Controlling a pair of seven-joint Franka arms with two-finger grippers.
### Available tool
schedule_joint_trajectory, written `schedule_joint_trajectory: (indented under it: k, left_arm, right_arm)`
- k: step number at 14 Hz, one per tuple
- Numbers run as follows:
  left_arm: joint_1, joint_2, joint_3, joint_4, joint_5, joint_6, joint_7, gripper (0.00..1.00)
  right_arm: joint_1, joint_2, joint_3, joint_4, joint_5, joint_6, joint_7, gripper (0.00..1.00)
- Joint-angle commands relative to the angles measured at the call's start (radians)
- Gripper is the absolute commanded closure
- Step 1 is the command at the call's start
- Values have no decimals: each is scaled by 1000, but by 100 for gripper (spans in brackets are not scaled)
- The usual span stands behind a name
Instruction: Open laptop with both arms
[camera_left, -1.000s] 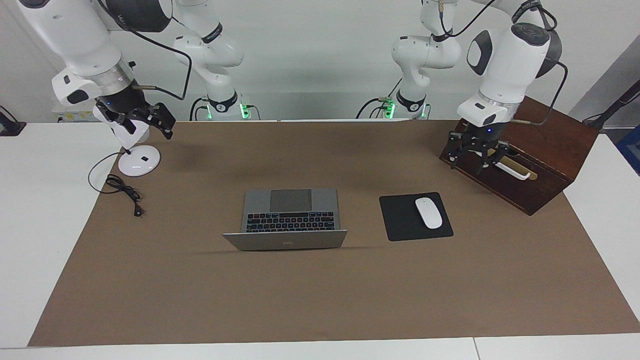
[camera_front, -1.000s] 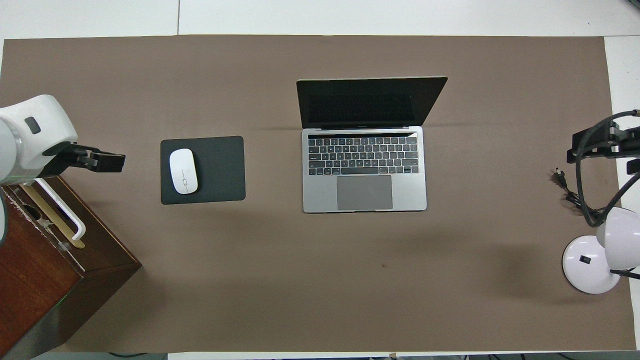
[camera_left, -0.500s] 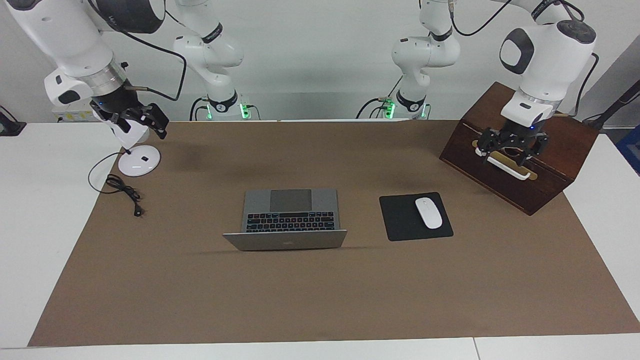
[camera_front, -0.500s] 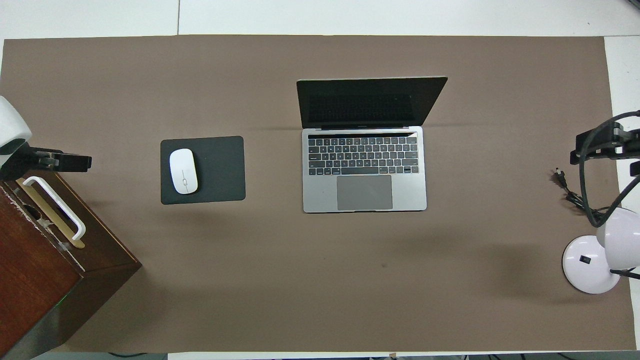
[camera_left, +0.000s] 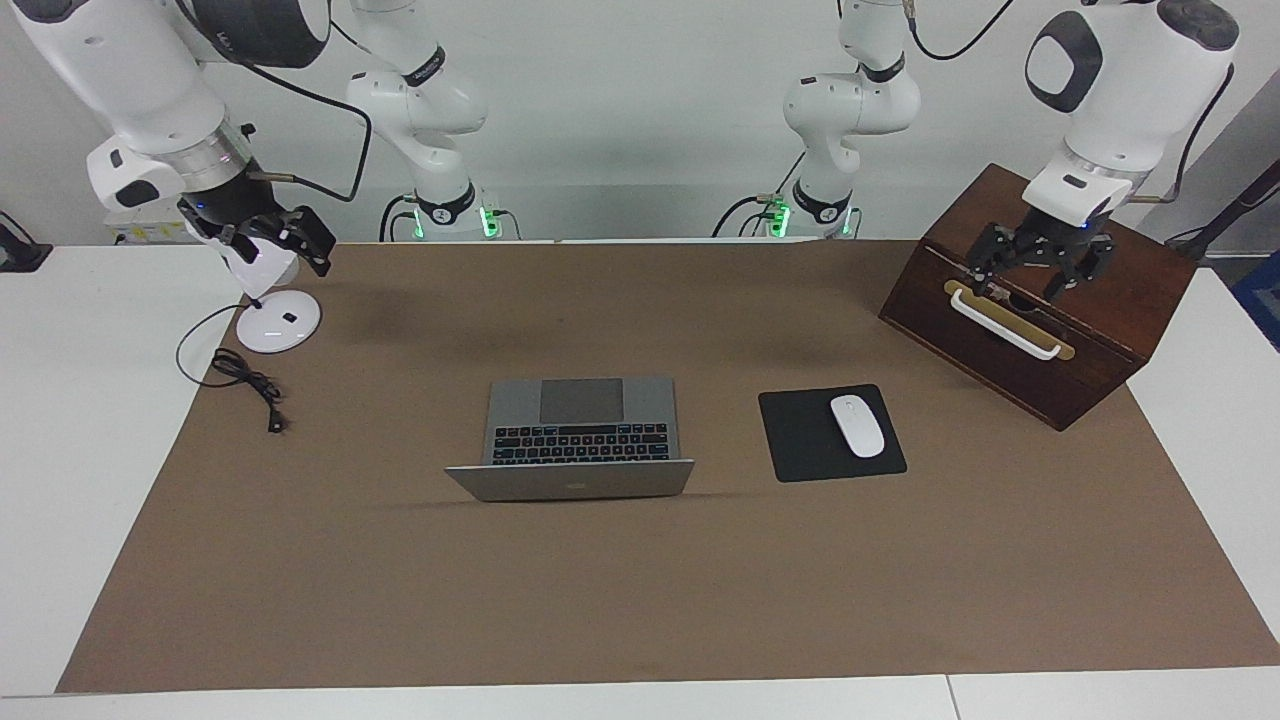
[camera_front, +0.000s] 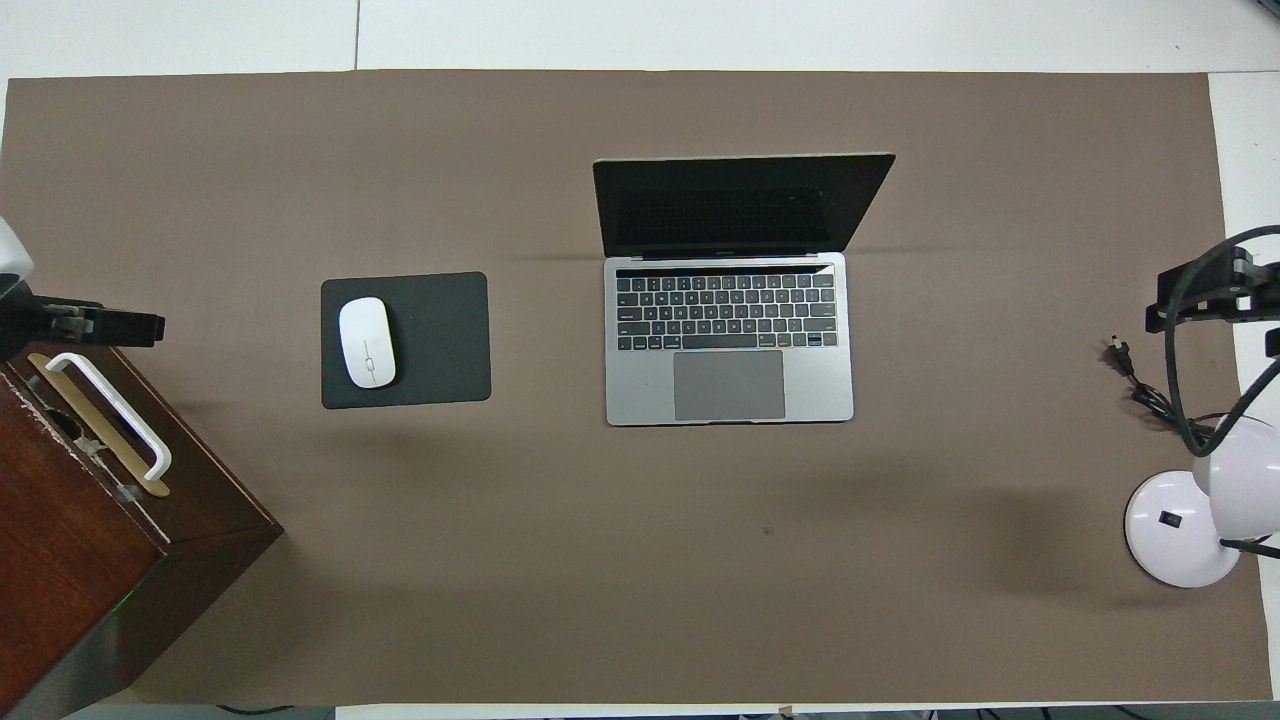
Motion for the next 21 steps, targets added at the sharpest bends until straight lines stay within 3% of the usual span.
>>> schedule_joint_trajectory:
  k: [1,6,10,21]
  left_arm:
    - [14,88,-10,197,6,-167,-6,0]
    - [-3,100,-21,211,6,-94,-178,0]
    - [-61,96,-23,189,14,-89,-182,0]
    - [-61,83,-23,156,14,-22,-179,0]
  right_arm:
    - [21,-24,-7,-24,-35,-9,5,0]
    - [21,-22,-7,-24,-44,-9,5,0]
    - [21,-24,-8,-24,-53,-10,5,0]
    - [22,-24,-16,-24,-36,-9,-24,0]
